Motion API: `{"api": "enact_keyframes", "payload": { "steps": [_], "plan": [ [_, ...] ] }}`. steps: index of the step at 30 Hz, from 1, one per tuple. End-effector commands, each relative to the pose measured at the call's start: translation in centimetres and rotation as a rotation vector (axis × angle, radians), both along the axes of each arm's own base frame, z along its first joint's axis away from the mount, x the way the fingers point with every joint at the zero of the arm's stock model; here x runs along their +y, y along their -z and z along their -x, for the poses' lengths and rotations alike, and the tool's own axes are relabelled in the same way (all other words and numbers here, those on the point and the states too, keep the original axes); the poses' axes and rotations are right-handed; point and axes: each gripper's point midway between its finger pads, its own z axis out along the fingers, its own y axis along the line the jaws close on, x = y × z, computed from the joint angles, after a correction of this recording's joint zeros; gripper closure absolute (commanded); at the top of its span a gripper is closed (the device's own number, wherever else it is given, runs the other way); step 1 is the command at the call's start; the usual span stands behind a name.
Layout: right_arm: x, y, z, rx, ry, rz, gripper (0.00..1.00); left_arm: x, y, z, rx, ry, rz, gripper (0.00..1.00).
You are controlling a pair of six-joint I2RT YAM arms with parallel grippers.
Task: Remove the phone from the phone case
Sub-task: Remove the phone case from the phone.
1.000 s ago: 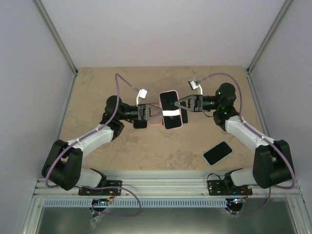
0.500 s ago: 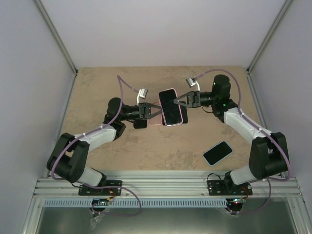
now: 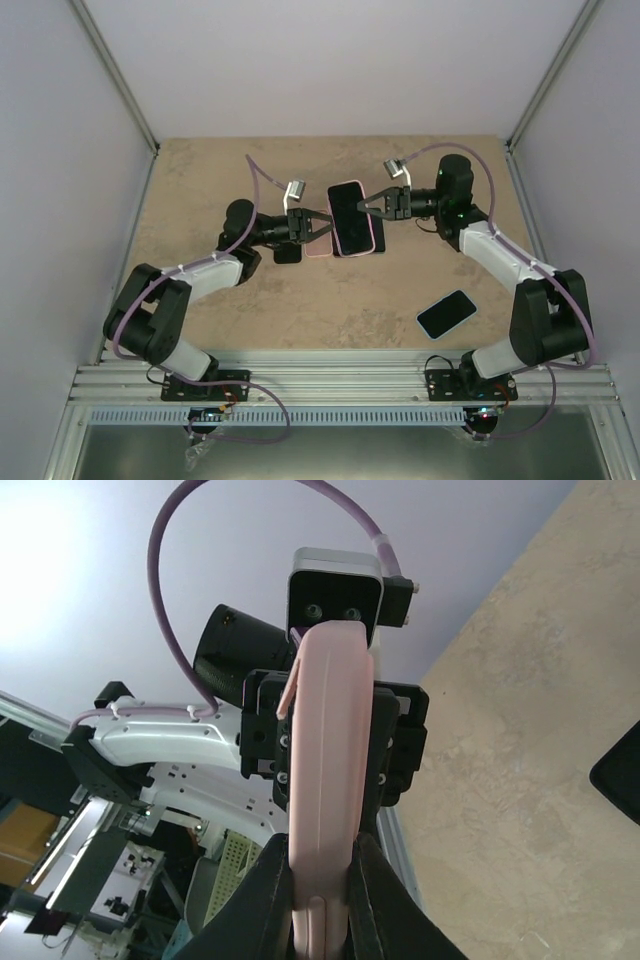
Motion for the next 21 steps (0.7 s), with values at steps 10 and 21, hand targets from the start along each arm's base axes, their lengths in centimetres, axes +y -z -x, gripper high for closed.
{"api": "enact_keyframes", "payload": {
  "steps": [10, 21],
  "plan": [
    [-0.8, 1.9, -4.6, -0.028, 0.129, 0.083, 0.76, -0.7, -4.0, 1.3, -0.1, 0.042, 0.107, 1.0],
    [-1.6, 0.4, -5.7, -0.14, 0.179, 0.144, 0.47, -0.8, -3.0, 0.7, -0.063, 0.024, 0.079, 1.0]
  ]
}}
